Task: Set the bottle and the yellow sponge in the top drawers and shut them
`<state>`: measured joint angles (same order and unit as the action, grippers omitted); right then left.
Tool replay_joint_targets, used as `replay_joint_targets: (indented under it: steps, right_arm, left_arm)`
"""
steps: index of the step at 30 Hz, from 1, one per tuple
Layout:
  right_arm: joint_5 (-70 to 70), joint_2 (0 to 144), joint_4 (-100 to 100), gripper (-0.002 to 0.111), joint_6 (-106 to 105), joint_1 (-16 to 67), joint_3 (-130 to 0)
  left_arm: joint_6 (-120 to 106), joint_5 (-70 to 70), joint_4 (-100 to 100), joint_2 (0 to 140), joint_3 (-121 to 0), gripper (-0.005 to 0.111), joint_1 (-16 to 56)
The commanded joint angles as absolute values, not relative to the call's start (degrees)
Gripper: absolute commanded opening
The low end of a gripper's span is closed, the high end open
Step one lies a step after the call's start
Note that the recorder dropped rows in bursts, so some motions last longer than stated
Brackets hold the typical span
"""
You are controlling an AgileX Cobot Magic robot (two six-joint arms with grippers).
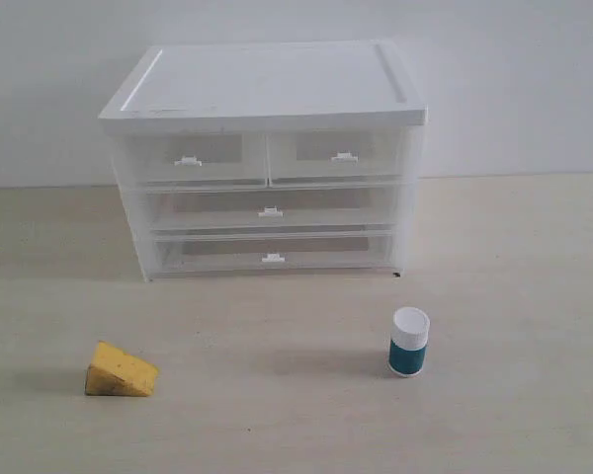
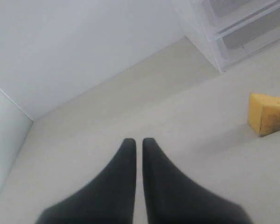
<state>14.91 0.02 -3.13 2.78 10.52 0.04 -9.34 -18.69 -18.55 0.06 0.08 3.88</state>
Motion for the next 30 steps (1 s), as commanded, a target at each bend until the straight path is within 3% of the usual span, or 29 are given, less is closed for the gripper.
replay_joint_targets:
  steps: [1, 9, 14, 23, 30]
  right_arm:
    - [11.2, 0.0, -3.6, 0.000, 2.4, 10.3, 0.0]
    - [-1.6, 0.0, -3.6, 0.000, 2.5, 10.3, 0.0]
    - [-9.6, 0.0, -3.3, 0.000, 9.6, 10.3, 0.0]
    - [-17.7, 0.0, -3.3, 0.000, 13.6, 10.3, -2.2]
    - [-20.8, 12.4, -3.3, 0.000, 12.3, 10.3, -10.4]
  left_arm:
    - [-10.3, -17.4, -20.8, 0.0, 0.0, 0.004, 3.6]
    - [-9.6, -13.9, -15.1, 0.0, 0.0, 0.004, 3.6]
    - [-7.5, -8.4, 3.8, 0.0, 0.0, 0.004, 3.6]
    - [-1.2, 9.7, 21.8, 0.0, 0.0, 0.004, 3.6]
    - [14.0, 22.9, 19.7, 0.0, -0.9, 0.004, 3.6]
